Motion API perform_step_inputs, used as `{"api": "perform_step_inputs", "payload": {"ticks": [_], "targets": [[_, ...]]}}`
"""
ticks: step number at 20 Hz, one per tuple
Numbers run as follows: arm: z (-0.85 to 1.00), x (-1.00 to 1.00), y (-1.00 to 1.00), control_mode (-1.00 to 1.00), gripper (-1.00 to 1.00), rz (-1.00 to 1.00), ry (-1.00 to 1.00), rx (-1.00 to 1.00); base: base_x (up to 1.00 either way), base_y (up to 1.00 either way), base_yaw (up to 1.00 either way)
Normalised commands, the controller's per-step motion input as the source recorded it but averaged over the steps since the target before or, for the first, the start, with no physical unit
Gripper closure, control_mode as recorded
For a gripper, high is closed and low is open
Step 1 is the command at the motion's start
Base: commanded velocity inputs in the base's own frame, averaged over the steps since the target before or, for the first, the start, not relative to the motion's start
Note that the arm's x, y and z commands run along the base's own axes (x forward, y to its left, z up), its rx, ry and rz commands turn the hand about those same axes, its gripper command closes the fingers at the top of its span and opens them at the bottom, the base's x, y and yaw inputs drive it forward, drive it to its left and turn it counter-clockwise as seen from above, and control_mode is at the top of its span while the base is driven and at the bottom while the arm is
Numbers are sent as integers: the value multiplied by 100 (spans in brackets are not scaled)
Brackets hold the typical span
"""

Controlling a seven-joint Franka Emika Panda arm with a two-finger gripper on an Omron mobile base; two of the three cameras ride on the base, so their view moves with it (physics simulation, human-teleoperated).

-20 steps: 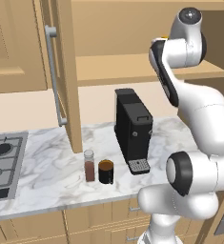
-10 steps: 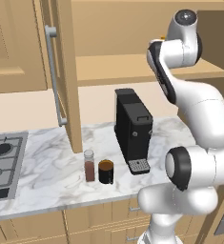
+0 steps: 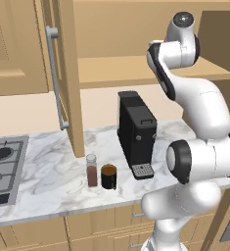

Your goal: Pick the cinnamon and honey bottle from the cabinet and place them next to the mug.

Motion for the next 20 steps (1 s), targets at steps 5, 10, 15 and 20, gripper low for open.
{"api": "perform_step_inputs", "payload": {"ticks": [5, 10, 15, 20], "targets": [[0, 20, 0, -100, -100, 0, 0, 0, 0, 0, 0], [0, 36, 0, -100, -100, 0, 0, 0, 0, 0, 0], [0, 31, 0, -100, -100, 0, 0, 0, 0, 0, 0], [-6, 9, 0, -100, -100, 0, 0, 0, 0, 0, 0]]}}
